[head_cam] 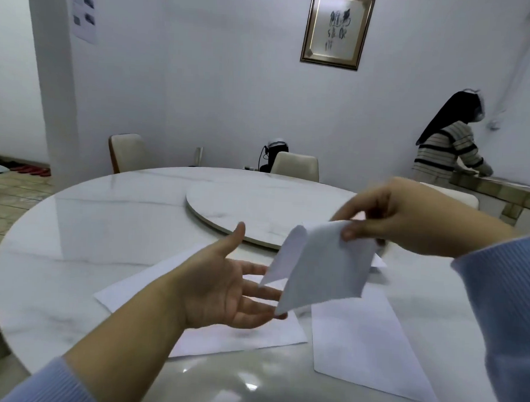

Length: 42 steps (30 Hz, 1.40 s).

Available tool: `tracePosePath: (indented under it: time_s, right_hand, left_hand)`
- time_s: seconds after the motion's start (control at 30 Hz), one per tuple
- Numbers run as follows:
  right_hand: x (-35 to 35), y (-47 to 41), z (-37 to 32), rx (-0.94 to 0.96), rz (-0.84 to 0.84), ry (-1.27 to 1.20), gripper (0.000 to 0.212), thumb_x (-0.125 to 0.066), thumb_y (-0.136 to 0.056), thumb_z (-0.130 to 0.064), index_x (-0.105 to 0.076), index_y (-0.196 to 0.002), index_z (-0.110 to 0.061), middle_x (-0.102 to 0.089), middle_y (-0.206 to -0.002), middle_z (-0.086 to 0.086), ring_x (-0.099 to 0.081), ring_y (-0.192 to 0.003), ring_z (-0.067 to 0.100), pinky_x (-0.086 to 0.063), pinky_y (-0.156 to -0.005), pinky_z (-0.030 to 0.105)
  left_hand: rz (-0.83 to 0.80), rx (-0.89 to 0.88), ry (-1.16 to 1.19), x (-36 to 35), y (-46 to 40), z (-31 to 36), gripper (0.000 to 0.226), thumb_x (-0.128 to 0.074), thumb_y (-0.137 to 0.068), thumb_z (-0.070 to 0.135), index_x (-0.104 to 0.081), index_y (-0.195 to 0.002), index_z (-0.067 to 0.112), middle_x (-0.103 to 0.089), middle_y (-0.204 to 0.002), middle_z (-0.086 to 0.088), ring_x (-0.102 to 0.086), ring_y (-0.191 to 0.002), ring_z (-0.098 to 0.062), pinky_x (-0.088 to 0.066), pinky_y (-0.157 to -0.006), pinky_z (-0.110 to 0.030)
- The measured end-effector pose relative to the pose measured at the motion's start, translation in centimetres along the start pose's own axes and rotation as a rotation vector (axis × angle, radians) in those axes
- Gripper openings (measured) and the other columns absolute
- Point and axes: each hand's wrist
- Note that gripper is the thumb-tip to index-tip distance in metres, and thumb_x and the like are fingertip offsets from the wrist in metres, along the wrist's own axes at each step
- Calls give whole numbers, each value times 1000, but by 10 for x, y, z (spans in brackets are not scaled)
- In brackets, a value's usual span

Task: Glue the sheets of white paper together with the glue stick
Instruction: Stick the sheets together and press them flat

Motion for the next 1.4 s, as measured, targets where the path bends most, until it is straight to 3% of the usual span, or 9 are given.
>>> tracePosePath:
  time_s: [0.23,0.37,0.53,0.73,0.87,1.0,1.1,1.27,1.4]
  right_hand:
    - [-16,-15,-36,237,-17,-116,24,-72,-78,-22,-74,-80,-46,-75,-97,0,-62,-80,33,-53,-65,38]
    - [-19,-17,-32,239,-15,-158,27,-73,-78,-16,-74,-80,-44,-74,-98,-18,-64,-88,22,-45,-59,13]
    - [-21,-16,-30,235,10,-188,52,-80,-71,-21,-63,-100,-60,-66,-73,-8,-50,-64,22,-42,-63,29]
    - [-62,-13,-2,-136,164,-1165,97,-73,-34,-80,-35,-123,-69,-40,-142,-14,-50,-122,19,-42,-93,40]
    - [-110,-17,-4,-114,-297,-1688,111,-84,-48,-58,-33,-144,-38,-60,-129,21,-66,-105,35,-56,-79,47]
    - [-100,-25,-12,-17,-42,-1920,97,-86,-54,-22,-41,-140,-34,-73,-104,9,-72,-82,33,-57,-63,43]
    - [-80,-24,-16,-5,24,-1754,69,-63,-71,-16,-47,-136,-33,-74,-102,2,-73,-82,26,-58,-58,38]
    - [-91,-25,-7,-133,113,-1240,102,-74,-63,6,-35,-133,-58,-72,-107,15,-70,-95,26,-60,-75,38]
    - [-120,-27,7,-267,88,-778,48,-74,-76,-1,-68,-110,-35,-72,-86,0,-67,-67,15,-52,-62,23]
  left_hand:
    - [217,-300,-197,-22,30,13,42,-64,-78,7,-54,-116,19,-71,-82,-10,-70,-56,-20,-55,-53,-25]
    - [393,-409,-317,-14,31,13,27,-65,-82,5,-60,-108,10,-74,-86,-7,-69,-68,-16,-55,-52,-20]
    - [443,-505,-357,-16,36,18,27,-64,-83,2,-63,-106,15,-71,-95,-10,-67,-74,-21,-53,-77,-35]
    - [287,-795,-61,-16,54,38,36,-49,-91,1,-59,-112,28,-74,-74,1,-67,-57,-8,-55,-51,-19]
    - [345,-847,-60,-9,56,42,31,-48,-92,3,-70,-83,21,-73,-69,4,-67,-62,-8,-53,-53,-16]
    - [573,-803,-255,6,61,36,38,-51,-92,4,-73,-63,18,-73,-66,7,-68,-63,-7,-54,-53,-15]
    - [751,-748,-450,19,65,29,39,-51,-92,5,-76,-65,19,-76,-73,1,-63,-61,-12,-51,-57,-19]
    - [905,-583,-716,29,66,11,24,-57,-88,10,-75,-79,23,-72,-88,0,-59,-68,-16,-45,-60,-22]
    - [839,-452,-697,45,62,-10,11,-69,-81,12,-74,-82,21,-72,-85,-1,-64,-75,-17,-46,-65,-23]
Point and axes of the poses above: each hand's wrist, its own y-axis away from the middle knuckle, its own x-axis out of the back of the hand, z = x × y
